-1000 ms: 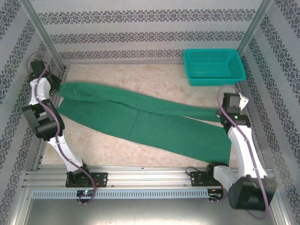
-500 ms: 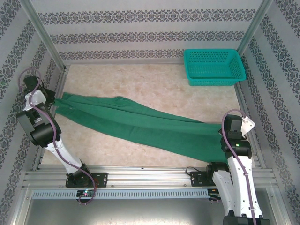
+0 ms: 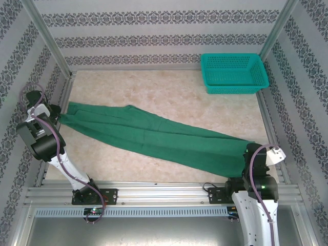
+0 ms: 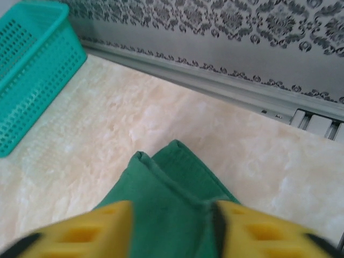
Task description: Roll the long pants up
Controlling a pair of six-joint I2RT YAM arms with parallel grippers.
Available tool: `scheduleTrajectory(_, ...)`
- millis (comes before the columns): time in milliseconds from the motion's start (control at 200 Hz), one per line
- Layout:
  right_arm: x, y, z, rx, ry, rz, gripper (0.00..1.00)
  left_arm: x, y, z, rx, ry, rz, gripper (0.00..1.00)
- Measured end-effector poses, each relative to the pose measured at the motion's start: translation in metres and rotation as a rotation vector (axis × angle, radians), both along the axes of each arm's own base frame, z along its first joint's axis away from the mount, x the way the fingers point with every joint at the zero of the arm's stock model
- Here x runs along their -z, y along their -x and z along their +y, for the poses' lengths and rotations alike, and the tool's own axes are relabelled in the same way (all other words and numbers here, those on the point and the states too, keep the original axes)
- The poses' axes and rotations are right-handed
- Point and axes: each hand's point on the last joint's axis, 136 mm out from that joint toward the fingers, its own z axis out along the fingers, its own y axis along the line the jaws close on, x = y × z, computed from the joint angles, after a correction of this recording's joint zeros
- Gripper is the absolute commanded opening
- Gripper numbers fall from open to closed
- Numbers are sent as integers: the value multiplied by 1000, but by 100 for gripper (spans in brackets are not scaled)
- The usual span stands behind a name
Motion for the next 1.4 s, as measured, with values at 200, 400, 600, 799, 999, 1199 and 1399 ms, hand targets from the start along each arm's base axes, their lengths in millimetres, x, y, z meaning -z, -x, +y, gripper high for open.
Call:
scheduleTrajectory(200,11,-2,0,6,3,92,97,-4,12,4,-62,-32,5,52)
scheduleTrajectory(400,-11,-32,-1,-49,70,131,79,-15,9,-4,-54,-50,-3,52)
scheduleTrajectory(600,9,-114,30,-283,67,380,0,-108,-9,-66,124,-349,-82,61)
scheduleTrajectory(799,52,-140,84,-567,8,568,0,-150,-18,-121,302,-455,-169,58)
scheduleTrajectory(999,92,-143,144,-804,-153,751,0,-65,-81,-177,630,-261,-54,49)
scheduleTrajectory(1199,137,-125,187,-914,-274,912,0,1,-51,-240,812,-80,68,51)
scheduleTrajectory(1399,152,-124,194,-883,-325,969,0,9,-37,-236,804,-64,98,50)
